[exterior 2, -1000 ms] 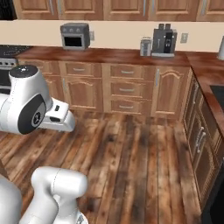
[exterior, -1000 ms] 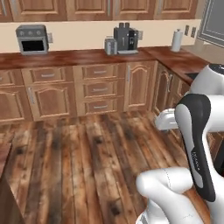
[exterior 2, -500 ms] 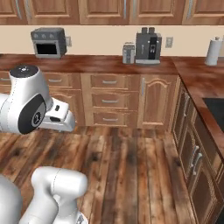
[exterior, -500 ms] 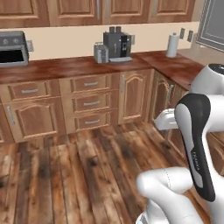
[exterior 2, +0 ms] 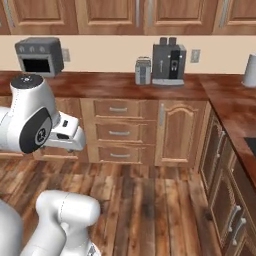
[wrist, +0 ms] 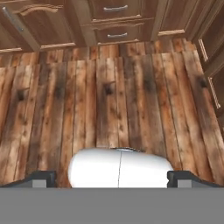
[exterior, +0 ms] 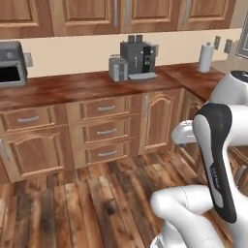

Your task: Navigate to the coffee machine.

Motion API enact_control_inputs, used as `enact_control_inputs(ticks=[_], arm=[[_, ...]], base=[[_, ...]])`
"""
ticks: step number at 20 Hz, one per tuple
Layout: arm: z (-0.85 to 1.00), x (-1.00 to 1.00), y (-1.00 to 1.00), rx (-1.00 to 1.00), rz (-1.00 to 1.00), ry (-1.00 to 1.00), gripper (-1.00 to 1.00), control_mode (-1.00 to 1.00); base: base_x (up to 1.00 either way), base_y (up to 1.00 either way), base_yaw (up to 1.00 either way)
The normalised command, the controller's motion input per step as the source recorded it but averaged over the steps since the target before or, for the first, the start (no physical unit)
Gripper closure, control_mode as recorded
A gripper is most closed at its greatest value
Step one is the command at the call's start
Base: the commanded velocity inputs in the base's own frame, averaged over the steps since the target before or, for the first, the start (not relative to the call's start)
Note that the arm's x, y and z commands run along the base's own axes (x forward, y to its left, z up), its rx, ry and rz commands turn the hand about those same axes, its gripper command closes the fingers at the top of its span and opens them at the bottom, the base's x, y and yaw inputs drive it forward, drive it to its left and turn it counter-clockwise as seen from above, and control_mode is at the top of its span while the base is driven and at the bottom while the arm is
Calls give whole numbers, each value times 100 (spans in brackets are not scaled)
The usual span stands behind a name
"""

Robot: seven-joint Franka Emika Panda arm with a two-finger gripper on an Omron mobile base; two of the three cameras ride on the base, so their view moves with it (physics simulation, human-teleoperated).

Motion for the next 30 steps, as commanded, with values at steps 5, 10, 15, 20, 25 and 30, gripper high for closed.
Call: enact_control_inputs(ticks=[5,10,15,20,25,30], arm=[[0,0,0,0,0,0,-100,100],[0,0,0,0,0,0,-100,100],[0,0,0,0,0,0,-100,100],[0,0,0,0,0,0,-100,100],[0,0,0,0,0,0,-100,100],[0,0,0,0,0,0,-100,100]], base=[[100,-73,0],[100,-79,0],[100,-13,0],[99,21,4],[100,-54,4],[92,-39,5]])
